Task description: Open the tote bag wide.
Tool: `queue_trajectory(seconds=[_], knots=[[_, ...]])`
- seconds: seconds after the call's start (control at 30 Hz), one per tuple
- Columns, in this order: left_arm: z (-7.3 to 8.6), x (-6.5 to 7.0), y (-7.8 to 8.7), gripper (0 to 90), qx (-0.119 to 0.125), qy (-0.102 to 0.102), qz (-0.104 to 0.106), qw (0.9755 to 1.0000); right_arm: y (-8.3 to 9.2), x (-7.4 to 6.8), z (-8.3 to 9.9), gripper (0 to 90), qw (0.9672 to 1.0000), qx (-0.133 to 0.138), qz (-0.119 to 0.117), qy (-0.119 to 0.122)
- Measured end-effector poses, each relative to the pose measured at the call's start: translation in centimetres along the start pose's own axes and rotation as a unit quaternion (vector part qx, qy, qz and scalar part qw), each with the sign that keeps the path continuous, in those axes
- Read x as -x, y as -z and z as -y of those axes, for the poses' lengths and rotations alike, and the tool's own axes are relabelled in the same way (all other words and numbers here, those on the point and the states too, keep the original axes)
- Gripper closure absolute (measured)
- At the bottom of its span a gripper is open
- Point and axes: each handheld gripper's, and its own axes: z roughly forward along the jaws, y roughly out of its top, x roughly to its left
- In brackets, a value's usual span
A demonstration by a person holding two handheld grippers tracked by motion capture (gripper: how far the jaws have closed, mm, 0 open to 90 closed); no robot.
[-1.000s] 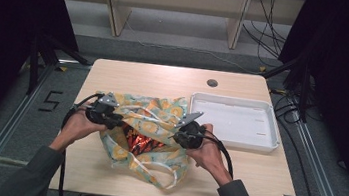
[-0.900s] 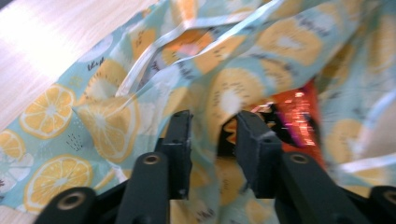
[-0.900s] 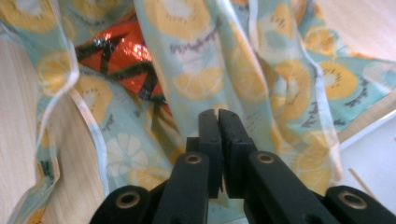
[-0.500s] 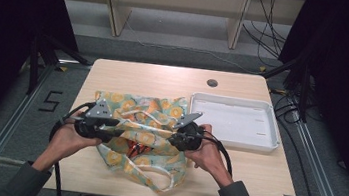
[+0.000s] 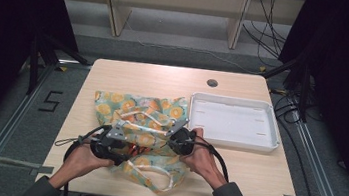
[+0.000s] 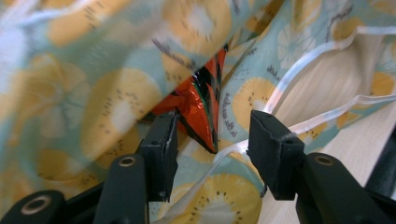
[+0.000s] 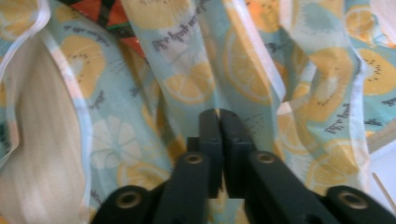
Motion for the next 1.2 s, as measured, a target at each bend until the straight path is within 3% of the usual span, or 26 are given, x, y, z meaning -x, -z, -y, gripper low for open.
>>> queue_trajectory(seconds=[0.23,0.3,0.37,0.4,0.43,0.47,0.6,0.67,0.8,0.87,0.93,1.07,1.2], knots=[[0.4,0.2,-2.5,49.5,-0.032,0.002,-0.022,0.9993,0.4,1.1,-0.3,90.0,0.9994,0.014,0.020,-0.024],[0.5,0.2,-2.7,51.3,-0.035,-0.006,-0.031,0.9989,0.3,1.4,-0.4,90.0,0.9995,0.014,0.015,-0.024],[0.5,0.0,-2.8,52.4,-0.036,0.001,-0.031,0.9989,0.2,1.5,-0.4,90.0,0.9987,0.026,0.028,-0.033],[0.6,-0.1,-2.8,53.3,-0.036,0.002,-0.032,0.9989,0.3,1.6,-0.4,90.0,0.9990,0.020,0.020,-0.034],[0.6,-0.2,-2.8,54.8,-0.036,0.001,-0.031,0.9989,0.2,1.6,-0.4,90.0,0.9984,0.026,0.028,-0.042],[0.6,-0.3,-2.9,55.8,-0.035,0.000,-0.033,0.9989,0.4,1.7,-0.5,90.0,0.9987,0.021,0.020,-0.041],[0.6,-0.5,-3.0,60.6,-0.034,0.000,-0.034,0.9988,0.5,2.0,-0.6,90.0,0.9986,0.020,0.024,-0.042],[0.6,-0.5,-3.2,65.6,-0.031,-0.011,-0.037,0.9988,0.6,1.9,-0.6,90.0,0.9983,0.017,0.024,-0.050],[0.6,-0.5,-3.3,81.6,-0.028,-0.031,-0.041,0.9983,0.6,2.1,-0.6,90.0,0.9985,0.024,0.025,-0.041],[0.7,-0.6,-3.2,88.0,-0.028,-0.050,-0.046,0.9973,0.6,2.0,-0.5,90.0,0.9972,0.029,0.037,-0.058],[0.8,-0.6,-3.0,88.9,-0.027,-0.063,-0.043,0.9967,0.7,2.4,-0.5,90.0,0.9975,0.036,0.039,-0.047],[1.3,-0.5,-1.5,89.1,-0.032,-0.098,-0.028,0.9943,0.7,2.9,-0.4,90.0,0.9960,0.042,0.046,-0.064],[1.9,-0.3,0.2,89.0,-0.025,-0.114,-0.011,0.9931,0.4,3.3,-0.3,90.0,0.9946,0.043,0.045,-0.083]])
